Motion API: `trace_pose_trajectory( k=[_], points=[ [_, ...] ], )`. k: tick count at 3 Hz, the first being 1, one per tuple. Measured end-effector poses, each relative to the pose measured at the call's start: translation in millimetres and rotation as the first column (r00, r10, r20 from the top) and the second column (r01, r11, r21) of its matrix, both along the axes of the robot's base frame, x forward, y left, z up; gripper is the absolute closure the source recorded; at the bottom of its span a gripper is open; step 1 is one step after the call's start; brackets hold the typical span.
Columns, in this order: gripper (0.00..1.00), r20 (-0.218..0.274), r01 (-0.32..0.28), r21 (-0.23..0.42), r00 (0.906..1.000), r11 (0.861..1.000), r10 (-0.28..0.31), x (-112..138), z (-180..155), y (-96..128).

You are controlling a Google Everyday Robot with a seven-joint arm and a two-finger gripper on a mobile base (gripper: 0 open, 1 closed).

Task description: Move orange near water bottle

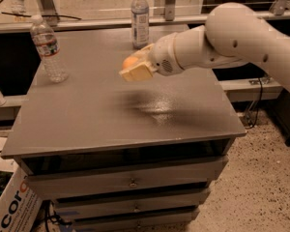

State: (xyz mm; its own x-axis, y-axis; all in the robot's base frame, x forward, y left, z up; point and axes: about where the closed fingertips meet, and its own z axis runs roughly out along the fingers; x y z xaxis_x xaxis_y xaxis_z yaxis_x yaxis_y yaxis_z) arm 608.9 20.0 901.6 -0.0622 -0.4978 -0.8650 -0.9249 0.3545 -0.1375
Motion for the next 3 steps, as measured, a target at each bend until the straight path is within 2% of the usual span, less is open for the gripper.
trace_pose_trajectory(
  k=[2, 3],
  points=[
    [1.0, -0.011, -0.051, 0.077, 0.9986, 0.996, 0.052, 34, -5, 99],
    [1.0, -0.018, -0.064, 0.08, 0.9977, 0.995, 0.066, 46, -16, 134]
  ],
)
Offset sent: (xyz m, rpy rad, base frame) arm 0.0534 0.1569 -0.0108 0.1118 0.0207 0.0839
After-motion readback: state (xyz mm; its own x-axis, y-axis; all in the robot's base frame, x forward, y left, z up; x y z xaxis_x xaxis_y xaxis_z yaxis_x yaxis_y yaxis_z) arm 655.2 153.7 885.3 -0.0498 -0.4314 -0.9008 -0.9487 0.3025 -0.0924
